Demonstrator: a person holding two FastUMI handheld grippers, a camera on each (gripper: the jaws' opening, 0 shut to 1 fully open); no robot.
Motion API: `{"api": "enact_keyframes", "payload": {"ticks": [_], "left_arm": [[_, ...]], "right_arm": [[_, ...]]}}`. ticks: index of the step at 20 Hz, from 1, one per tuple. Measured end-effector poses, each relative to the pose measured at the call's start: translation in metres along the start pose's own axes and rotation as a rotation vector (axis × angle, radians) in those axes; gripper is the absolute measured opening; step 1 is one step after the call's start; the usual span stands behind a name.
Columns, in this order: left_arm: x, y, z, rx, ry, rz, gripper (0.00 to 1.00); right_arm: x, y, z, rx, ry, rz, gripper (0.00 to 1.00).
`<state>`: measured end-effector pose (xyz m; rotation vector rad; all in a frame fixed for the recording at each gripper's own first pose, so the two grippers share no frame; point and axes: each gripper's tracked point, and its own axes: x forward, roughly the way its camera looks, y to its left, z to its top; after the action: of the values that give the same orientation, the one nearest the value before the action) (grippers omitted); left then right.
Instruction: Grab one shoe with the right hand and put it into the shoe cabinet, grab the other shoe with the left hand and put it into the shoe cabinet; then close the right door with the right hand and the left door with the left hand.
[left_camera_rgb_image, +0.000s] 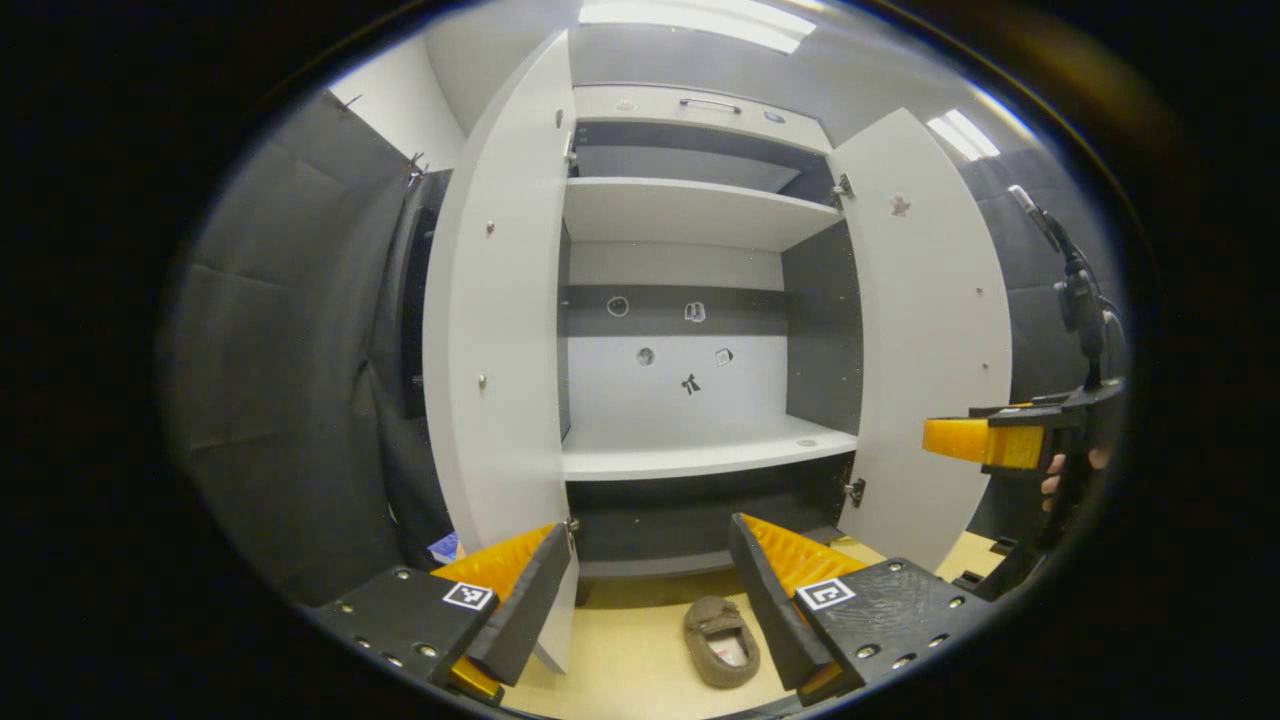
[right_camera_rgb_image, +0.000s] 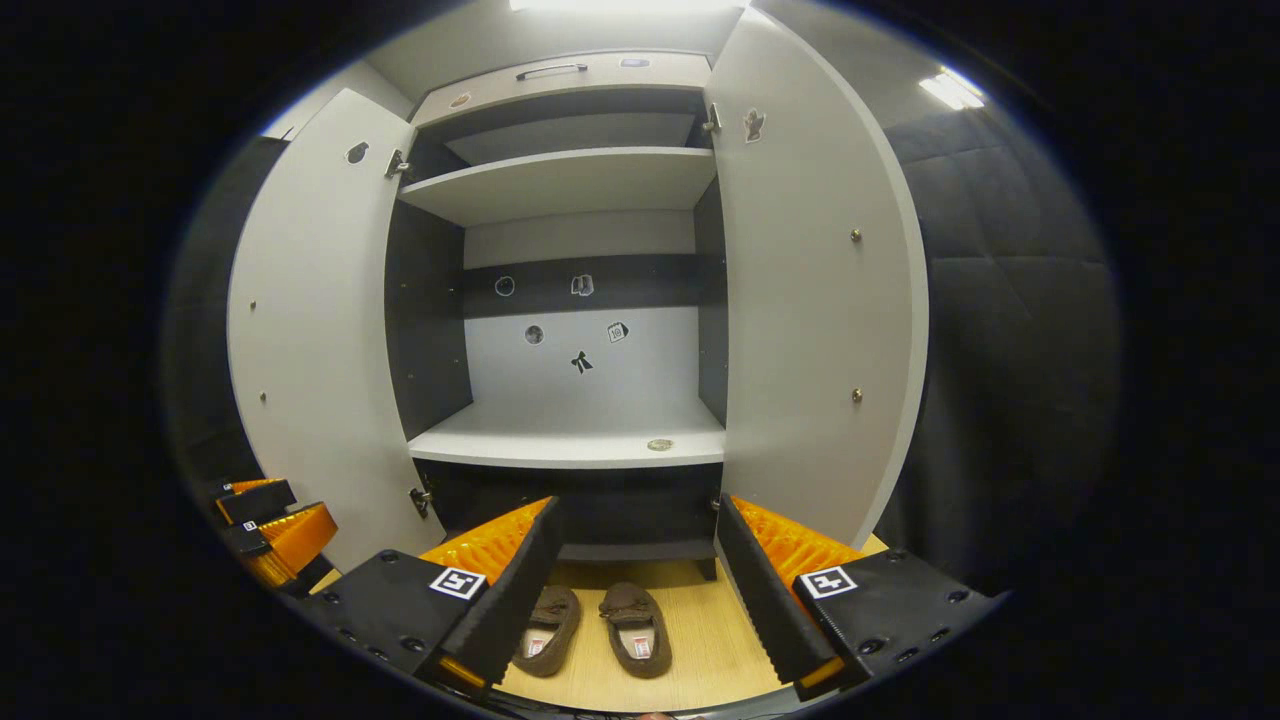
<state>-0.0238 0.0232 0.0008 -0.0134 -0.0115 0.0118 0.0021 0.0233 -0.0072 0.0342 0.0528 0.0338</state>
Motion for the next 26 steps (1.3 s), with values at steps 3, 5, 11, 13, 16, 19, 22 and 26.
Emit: {"api": "enact_keyframes", "payload": {"ticks": [3,5,11,13,16,19,22,26], "left_arm": [[-0.004,0.005,-0.003,0.010,-0.001,-0.001,0.93],[-0.005,0.008,-0.007,0.004,0.005,0.000,0.97],[-0.011,0.014,-0.015,-0.033,0.021,0.024,0.97],[-0.013,0.014,-0.015,-0.029,0.020,0.025,0.97],[-0.018,0.016,-0.020,-0.019,0.045,0.028,0.93],[-0.023,0.018,-0.017,-0.021,0.062,0.015,0.93],[-0.017,0.012,-0.016,0.016,0.072,-0.020,0.98],[0.001,-0.003,-0.019,-0.011,0.111,-0.039,0.93]], "right_arm": [[0.002,-0.005,0.001,0.001,-0.001,-0.020,0.98],[0.003,-0.006,0.001,0.002,0.004,-0.025,0.98],[0.016,0.016,-0.001,-0.026,0.034,0.067,0.96],[0.026,0.024,-0.008,-0.055,0.057,0.089,0.96],[0.043,0.035,-0.020,-0.043,0.106,0.125,0.96],[0.060,0.037,-0.032,0.003,0.165,0.132,0.96],[0.076,0.033,-0.054,-0.010,0.231,0.122,0.96],[0.087,0.037,-0.106,0.002,0.358,0.150,0.96]]}}
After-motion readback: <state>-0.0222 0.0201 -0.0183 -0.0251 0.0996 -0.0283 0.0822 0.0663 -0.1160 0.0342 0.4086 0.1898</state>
